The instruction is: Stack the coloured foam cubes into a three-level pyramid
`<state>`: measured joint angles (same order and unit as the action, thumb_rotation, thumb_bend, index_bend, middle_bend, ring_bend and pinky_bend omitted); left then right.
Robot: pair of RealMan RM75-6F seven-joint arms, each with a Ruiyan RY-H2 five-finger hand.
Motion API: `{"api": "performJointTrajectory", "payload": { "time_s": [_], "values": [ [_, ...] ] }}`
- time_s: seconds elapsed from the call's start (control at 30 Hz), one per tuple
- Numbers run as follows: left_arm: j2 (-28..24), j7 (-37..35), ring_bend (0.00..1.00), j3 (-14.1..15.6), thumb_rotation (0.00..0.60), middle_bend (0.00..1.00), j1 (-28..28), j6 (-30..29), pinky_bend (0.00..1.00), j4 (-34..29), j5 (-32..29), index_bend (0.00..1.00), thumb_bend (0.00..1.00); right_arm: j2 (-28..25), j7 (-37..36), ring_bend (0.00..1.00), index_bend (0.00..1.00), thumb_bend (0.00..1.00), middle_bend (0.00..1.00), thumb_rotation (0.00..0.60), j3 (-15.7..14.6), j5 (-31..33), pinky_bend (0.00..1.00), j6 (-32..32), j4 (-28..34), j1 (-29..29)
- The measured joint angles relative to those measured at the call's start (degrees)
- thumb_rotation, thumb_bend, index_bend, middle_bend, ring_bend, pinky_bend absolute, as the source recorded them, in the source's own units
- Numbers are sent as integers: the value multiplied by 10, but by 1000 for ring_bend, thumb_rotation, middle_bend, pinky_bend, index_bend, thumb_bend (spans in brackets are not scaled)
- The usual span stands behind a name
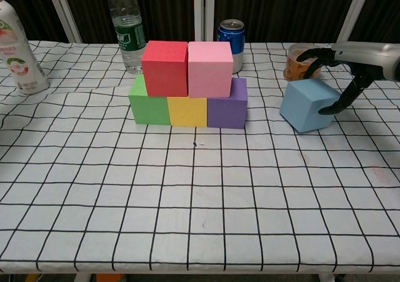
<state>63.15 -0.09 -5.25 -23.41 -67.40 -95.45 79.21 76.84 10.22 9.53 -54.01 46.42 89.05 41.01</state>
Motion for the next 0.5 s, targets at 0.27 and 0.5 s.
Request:
{"api": "performJointTrajectory", "payload": {
  "time_s": [0.27,0.5],
  "values": [
    [15,-22,19,-26,600,39,-45,27,92,53,14,86,131,-91,-43,0,0,0,52,600,27,-30,0,23,98,-13],
    [58,-70,19,-64,600,39,-120,94,92,111,9,85,131,-64,-51,0,0,0,61,600,70,-24,0,40,74,15]
  ]
}}
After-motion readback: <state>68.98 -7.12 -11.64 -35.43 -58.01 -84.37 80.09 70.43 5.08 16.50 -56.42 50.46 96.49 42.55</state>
